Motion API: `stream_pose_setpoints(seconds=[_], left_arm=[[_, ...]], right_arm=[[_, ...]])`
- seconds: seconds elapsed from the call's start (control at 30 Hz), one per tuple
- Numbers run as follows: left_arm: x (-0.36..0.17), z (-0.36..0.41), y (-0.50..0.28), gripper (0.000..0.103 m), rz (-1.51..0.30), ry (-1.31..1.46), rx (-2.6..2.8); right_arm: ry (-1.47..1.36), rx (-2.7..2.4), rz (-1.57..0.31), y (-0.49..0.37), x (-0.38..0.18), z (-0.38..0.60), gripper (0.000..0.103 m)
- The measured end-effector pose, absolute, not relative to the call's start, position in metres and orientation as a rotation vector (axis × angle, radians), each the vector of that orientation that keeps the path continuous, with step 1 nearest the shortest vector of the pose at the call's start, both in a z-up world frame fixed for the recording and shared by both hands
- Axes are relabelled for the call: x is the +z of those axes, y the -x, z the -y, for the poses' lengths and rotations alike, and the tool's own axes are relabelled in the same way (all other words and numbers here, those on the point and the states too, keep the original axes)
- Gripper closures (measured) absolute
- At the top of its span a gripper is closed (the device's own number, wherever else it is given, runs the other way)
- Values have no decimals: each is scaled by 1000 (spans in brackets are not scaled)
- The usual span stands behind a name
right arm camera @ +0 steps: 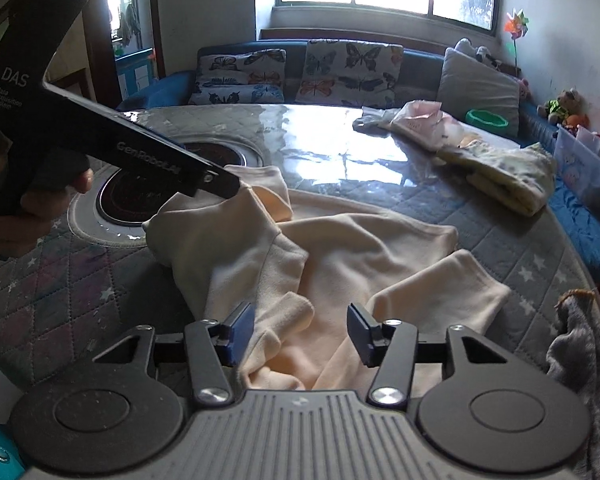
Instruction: Fold clothes
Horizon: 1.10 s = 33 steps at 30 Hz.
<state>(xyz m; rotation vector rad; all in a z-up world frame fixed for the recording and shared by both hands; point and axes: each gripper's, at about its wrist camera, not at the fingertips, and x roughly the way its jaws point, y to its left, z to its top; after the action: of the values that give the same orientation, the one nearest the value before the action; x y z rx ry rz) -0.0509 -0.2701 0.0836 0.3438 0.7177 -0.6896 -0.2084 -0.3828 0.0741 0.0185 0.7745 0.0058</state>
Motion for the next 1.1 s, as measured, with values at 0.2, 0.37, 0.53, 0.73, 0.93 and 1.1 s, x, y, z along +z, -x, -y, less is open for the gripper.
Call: stream_pose_setpoints(seconds=[0.2, 0.37, 0.53, 0.73, 0.93, 1.1], left_arm=[[84, 284, 49, 11, -700, -356, -691], [79, 290, 45, 17, -711, -357, -711], [68, 295, 41, 27, -725, -364, -723], [51, 290, 35, 34, -772, -378, -709], [43, 285, 38, 35, -791, -391, -705], [36, 280, 39, 36, -811, -399, -700]], right_arm=[[-18, 21, -786, 207, 70, 377, 44], [-28, 50, -808, 208, 62, 373, 50], [-21, 83, -820, 211, 59, 367, 51], [14, 125, -822, 213, 58, 359, 51], [-16, 69, -770, 210, 67, 368, 50], [-46, 49, -793, 205, 60, 375, 50]])
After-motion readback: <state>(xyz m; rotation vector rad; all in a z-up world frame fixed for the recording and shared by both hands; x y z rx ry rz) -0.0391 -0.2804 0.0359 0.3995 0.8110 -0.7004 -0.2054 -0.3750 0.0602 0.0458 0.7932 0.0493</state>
